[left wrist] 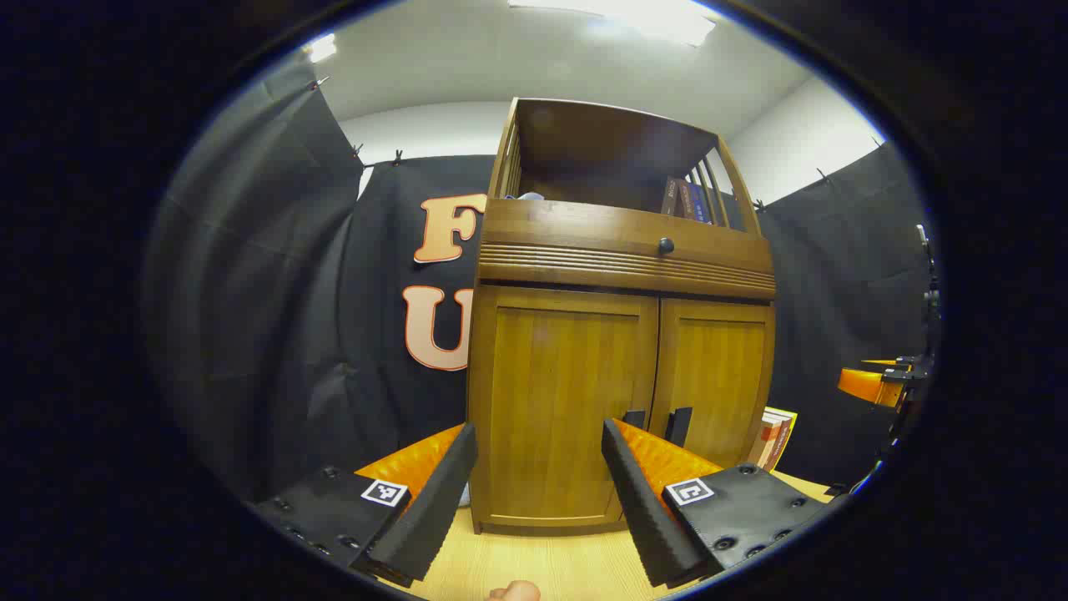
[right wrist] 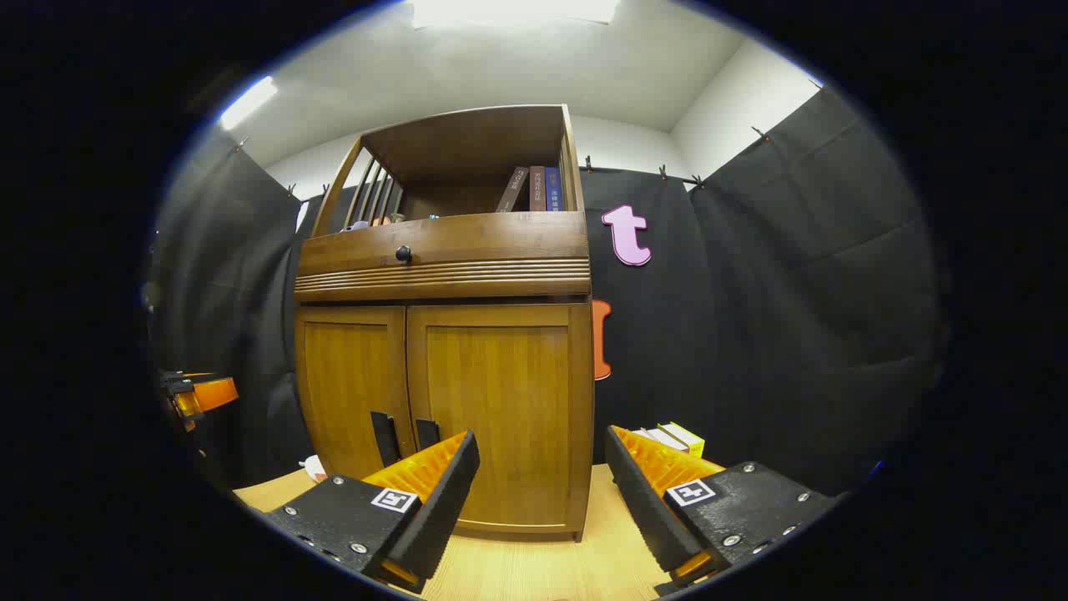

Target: Open the right door of the double-door shoe cabinet with the right hand, and open the left door with the left hand.

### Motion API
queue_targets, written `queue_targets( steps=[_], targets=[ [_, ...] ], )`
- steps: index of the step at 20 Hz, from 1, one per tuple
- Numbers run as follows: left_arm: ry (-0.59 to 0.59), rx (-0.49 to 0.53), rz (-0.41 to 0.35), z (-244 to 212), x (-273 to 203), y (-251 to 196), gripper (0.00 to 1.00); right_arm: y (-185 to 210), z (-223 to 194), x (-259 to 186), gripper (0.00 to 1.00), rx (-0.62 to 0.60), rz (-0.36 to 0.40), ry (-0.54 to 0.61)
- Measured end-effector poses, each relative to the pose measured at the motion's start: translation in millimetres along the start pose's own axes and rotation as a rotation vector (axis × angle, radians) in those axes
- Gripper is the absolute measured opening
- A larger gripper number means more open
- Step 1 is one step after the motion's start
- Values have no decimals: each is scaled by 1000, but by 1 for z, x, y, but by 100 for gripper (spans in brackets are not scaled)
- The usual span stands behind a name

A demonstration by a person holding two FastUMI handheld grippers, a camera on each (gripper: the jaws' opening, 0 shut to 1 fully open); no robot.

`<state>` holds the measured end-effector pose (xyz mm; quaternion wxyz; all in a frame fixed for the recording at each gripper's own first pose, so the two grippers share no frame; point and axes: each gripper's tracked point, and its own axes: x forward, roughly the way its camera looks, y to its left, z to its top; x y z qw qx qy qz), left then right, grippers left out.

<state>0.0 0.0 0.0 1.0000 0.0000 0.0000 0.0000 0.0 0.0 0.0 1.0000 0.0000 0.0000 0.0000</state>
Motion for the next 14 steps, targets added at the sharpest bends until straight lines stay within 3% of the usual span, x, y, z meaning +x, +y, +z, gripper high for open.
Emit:
queue_targets(
  steps=[8,14],
  targets=[
    [-14,31,18,7,-25,-3,99,5,-3,-7,93,-1,13,14],
    [26,39,44,-14,-40,0,99,16,-13,-15,93,10,37,17]
  ],
)
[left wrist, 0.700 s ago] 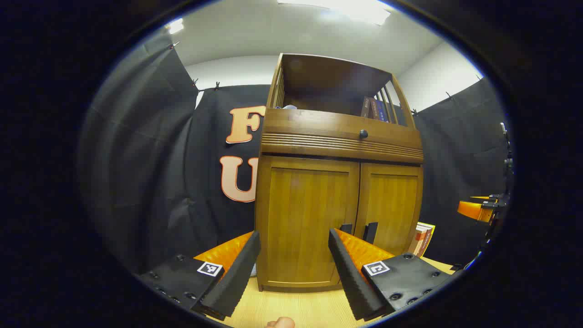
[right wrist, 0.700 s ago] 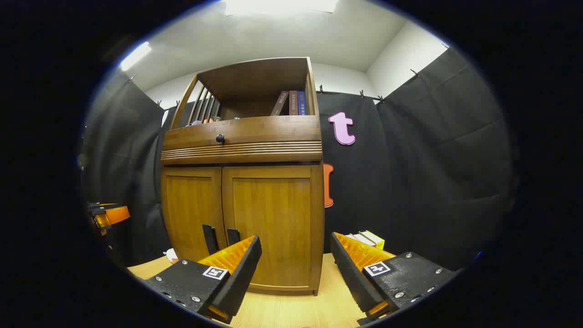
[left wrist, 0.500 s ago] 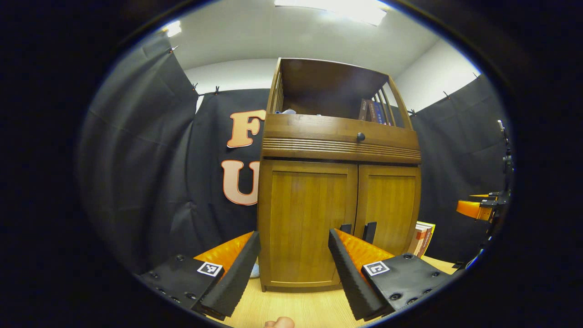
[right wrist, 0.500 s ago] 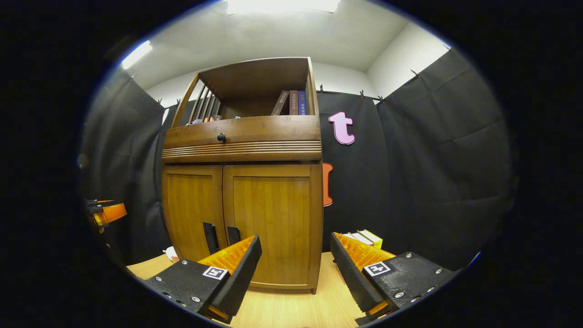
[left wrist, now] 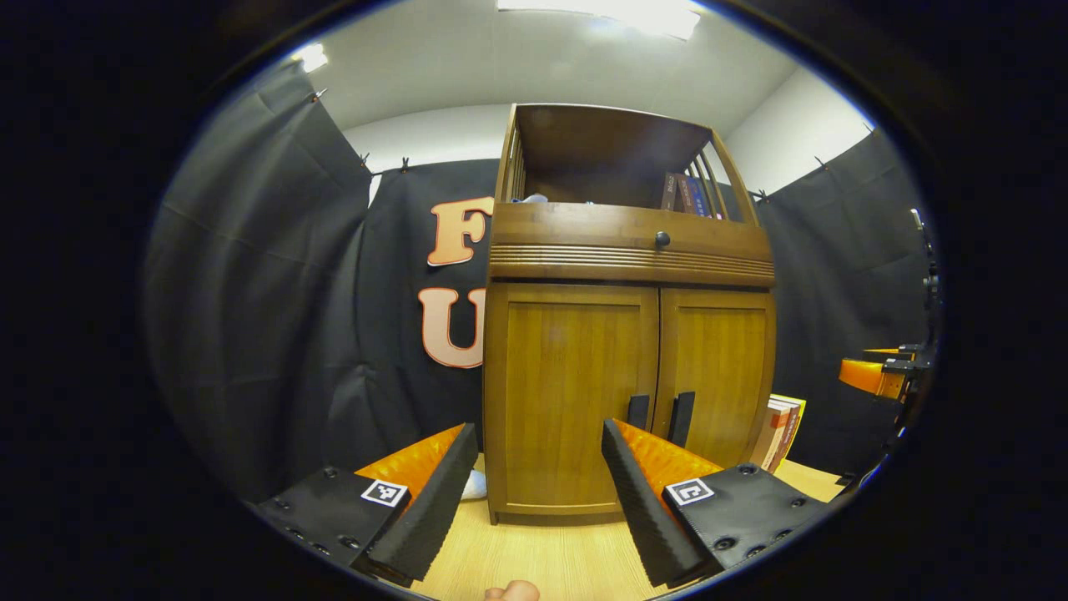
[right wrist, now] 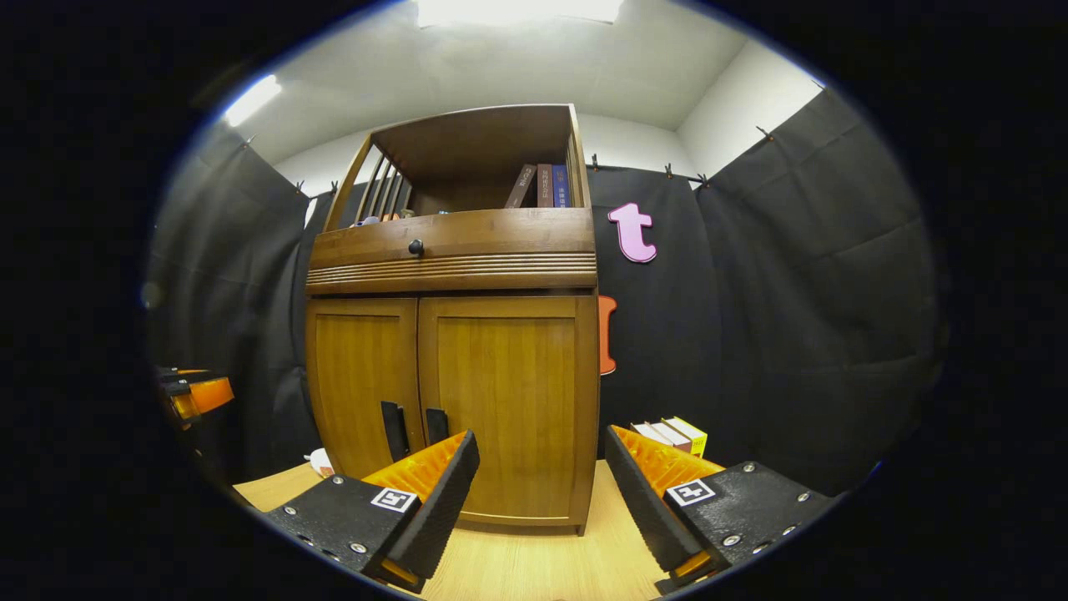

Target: Open the right door of the double-door shoe cabinet with the right hand, and open the left door with the left hand.

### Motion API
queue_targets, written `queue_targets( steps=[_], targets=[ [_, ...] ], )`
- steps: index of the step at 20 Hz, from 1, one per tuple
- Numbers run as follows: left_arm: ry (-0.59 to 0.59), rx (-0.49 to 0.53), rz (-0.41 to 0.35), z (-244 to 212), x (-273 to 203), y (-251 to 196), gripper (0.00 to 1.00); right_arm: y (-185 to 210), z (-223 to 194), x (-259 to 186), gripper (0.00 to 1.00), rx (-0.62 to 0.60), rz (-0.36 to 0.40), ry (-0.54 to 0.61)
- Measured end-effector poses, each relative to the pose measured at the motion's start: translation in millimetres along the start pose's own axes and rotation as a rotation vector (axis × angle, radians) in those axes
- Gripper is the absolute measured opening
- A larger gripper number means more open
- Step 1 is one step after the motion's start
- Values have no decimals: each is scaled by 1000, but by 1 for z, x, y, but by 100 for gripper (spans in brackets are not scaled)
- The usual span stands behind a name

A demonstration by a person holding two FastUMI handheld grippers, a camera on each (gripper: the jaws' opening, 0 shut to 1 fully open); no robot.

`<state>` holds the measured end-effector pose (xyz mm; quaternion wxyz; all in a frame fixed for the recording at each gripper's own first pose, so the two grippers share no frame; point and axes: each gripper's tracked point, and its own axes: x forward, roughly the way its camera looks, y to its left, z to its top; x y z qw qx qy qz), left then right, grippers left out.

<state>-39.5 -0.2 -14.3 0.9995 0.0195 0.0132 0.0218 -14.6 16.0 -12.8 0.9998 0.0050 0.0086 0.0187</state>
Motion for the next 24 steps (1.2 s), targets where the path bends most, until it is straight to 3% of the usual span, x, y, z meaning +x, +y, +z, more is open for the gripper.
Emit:
queue_targets(
  steps=[8,20,22,24],
  targets=[
    [-28,-5,24,7,-10,16,99,40,-20,17,93,12,31,28],
    [-23,7,51,2,-27,40,99,113,-84,111,93,-8,86,67],
    [-19,4,59,1,-28,46,94,117,-94,124,93,-21,77,74],
    [-19,2,68,0,-27,52,99,126,-103,138,93,-14,98,86]
  ],
)
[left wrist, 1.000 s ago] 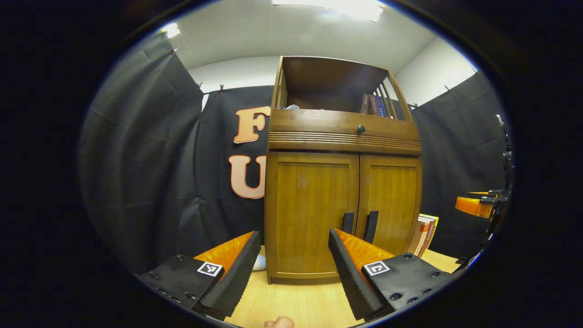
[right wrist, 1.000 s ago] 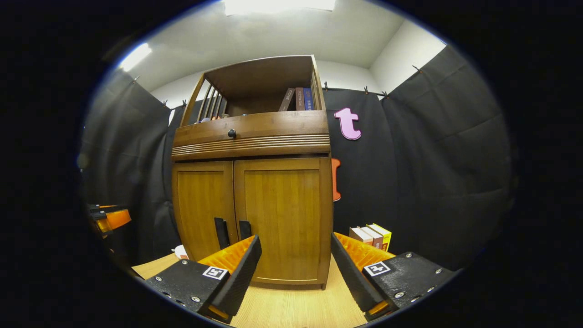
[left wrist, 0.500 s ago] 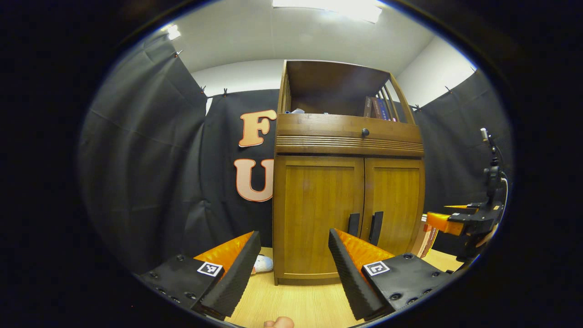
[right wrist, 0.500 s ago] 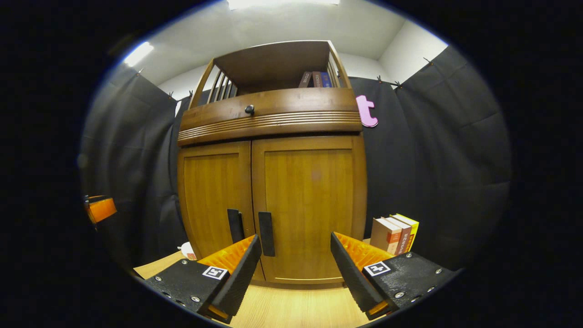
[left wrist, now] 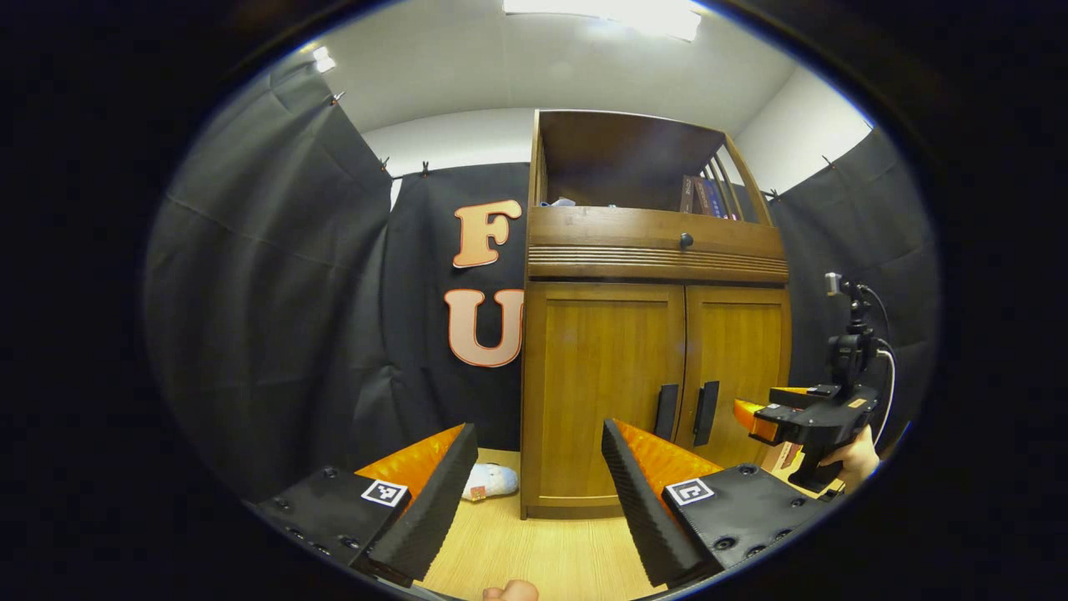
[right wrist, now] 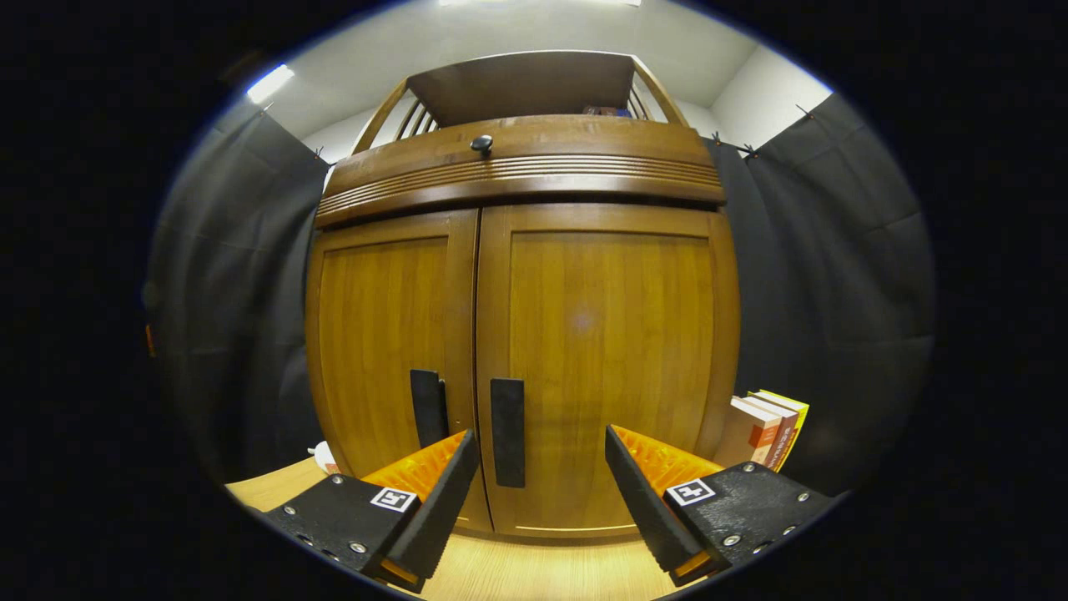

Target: Open the right door of the double-door shoe cabinet with the right hand, and open the left door with the left hand.

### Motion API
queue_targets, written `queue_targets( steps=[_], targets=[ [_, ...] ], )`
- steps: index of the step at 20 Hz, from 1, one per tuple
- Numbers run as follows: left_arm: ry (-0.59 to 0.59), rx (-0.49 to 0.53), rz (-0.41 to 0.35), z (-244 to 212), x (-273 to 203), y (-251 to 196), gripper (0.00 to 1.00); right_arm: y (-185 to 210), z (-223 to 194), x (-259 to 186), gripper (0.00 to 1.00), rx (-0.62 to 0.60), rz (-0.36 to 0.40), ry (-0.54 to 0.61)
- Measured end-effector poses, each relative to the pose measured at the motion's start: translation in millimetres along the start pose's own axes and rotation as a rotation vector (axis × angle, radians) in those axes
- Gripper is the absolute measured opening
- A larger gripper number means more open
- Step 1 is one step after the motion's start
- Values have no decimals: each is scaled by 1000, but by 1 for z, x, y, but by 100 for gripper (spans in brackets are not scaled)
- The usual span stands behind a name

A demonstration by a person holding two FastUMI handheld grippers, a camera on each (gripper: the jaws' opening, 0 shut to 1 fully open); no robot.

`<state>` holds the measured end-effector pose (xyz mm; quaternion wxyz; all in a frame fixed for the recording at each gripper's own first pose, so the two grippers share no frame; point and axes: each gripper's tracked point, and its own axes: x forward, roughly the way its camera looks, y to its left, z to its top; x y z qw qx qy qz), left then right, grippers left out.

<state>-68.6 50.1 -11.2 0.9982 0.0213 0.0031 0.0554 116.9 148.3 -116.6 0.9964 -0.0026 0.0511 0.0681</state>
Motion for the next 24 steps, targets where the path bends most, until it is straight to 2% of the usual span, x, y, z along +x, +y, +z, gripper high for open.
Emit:
queue_targets(
  steps=[4,5,6,9,10,11,13,14,16,17,18,22,23,24],
  targets=[
    [5,5,12,-2,4,7,99,7,-16,15,92,26,13,38],
    [7,6,14,-3,6,9,99,9,-21,19,83,33,16,50],
    [9,4,15,-5,6,8,99,10,-26,24,88,37,15,64],
    [20,1,15,-9,8,10,99,11,-34,35,79,45,9,74],
    [25,2,18,-13,10,12,99,12,-36,37,83,50,10,77],
    [31,3,22,-16,12,14,99,14,-38,41,74,54,12,81],
    [39,9,31,-20,17,19,99,16,-41,46,68,61,12,88],
    [40,10,38,-22,22,23,99,16,-42,47,72,64,10,88],
    [43,5,45,-25,25,25,99,17,-42,51,53,65,7,82],
    [46,0,45,-26,26,25,99,16,-43,53,48,64,3,80],
    [47,-3,47,-28,26,26,99,16,-43,54,51,66,1,80],
    [52,-7,47,-32,28,24,97,17,-46,55,43,83,3,88],
    [53,-6,46,-32,28,23,97,18,-45,55,31,83,4,87],
    [54,-6,46,-33,28,22,96,17,-46,55,36,80,4,90]
  ],
)
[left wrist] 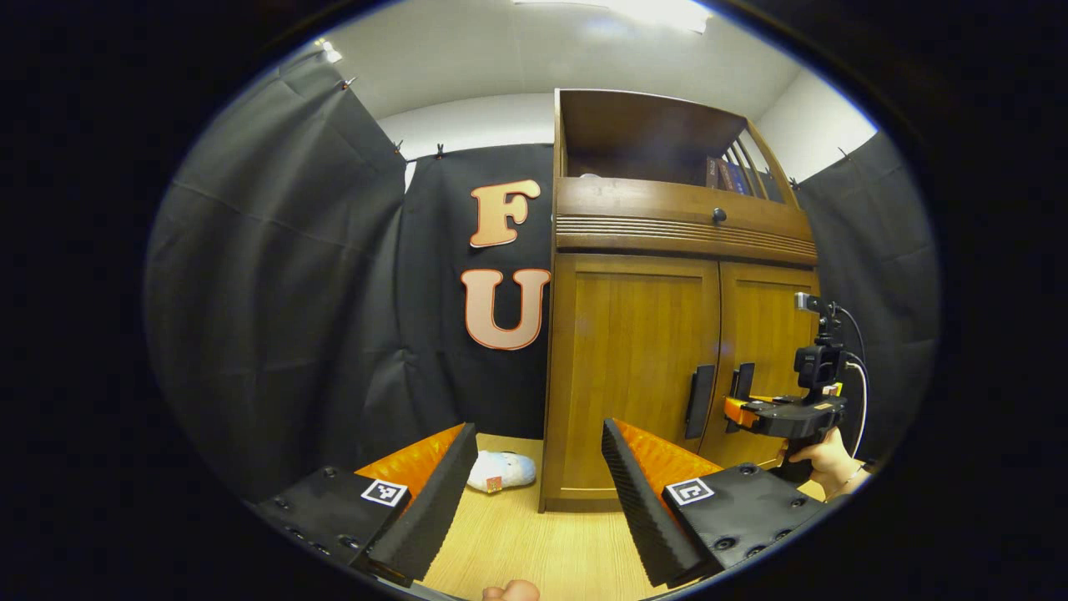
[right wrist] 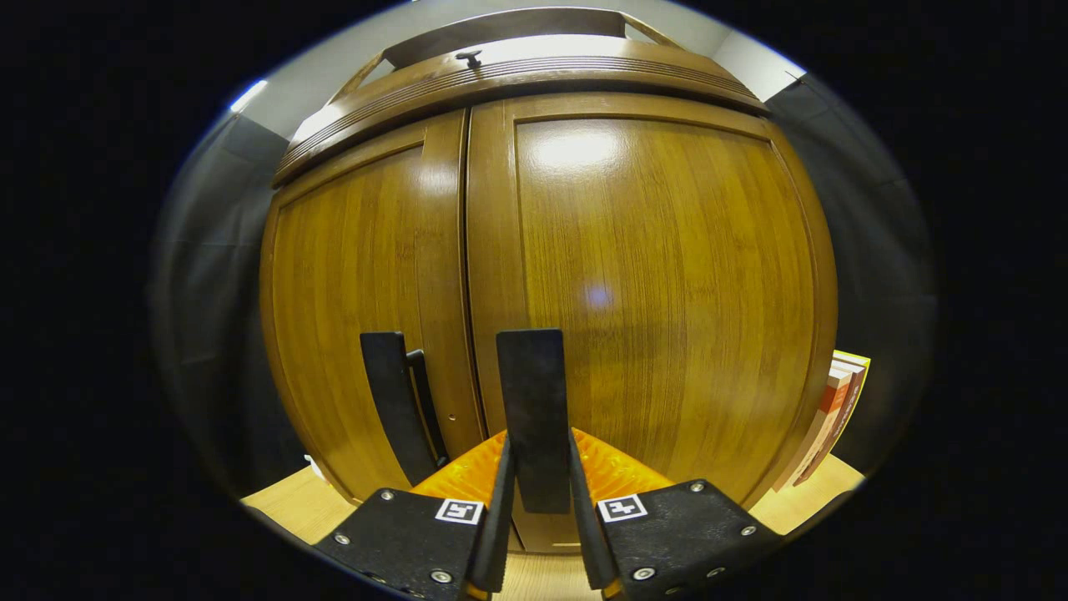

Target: Open the right door of the double-door shoe cabinet with the right hand, and open the left door with the left hand.

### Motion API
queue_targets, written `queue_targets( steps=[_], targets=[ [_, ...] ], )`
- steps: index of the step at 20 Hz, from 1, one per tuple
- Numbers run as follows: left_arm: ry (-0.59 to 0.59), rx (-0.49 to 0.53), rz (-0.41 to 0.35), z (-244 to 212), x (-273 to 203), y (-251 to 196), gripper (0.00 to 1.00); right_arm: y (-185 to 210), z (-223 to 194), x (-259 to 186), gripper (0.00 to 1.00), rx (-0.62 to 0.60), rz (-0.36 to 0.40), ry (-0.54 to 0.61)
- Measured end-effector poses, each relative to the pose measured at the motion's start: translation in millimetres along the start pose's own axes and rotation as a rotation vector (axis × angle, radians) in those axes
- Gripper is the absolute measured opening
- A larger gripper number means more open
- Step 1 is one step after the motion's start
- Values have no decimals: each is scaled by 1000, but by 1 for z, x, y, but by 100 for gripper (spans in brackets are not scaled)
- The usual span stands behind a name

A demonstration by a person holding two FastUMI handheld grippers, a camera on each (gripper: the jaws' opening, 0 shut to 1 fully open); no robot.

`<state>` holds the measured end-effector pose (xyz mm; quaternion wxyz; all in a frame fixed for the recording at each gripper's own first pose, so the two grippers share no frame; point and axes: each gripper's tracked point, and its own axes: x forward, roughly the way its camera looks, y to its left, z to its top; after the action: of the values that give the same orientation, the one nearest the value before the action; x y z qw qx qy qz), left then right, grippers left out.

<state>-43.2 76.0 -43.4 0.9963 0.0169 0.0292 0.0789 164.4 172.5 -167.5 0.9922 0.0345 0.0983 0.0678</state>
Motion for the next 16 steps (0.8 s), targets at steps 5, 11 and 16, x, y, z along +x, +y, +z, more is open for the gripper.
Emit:
queue_targets(
  steps=[5,11,16],
  targets=[
    [2,-3,-8,1,-5,-8,94,-1,-1,-11,29,-4,7,11],
    [-4,1,-12,3,-18,-17,97,-3,-1,-36,30,-11,26,19],
    [5,-5,-24,0,-26,-25,99,-11,0,-57,22,-22,33,7]
  ],
)
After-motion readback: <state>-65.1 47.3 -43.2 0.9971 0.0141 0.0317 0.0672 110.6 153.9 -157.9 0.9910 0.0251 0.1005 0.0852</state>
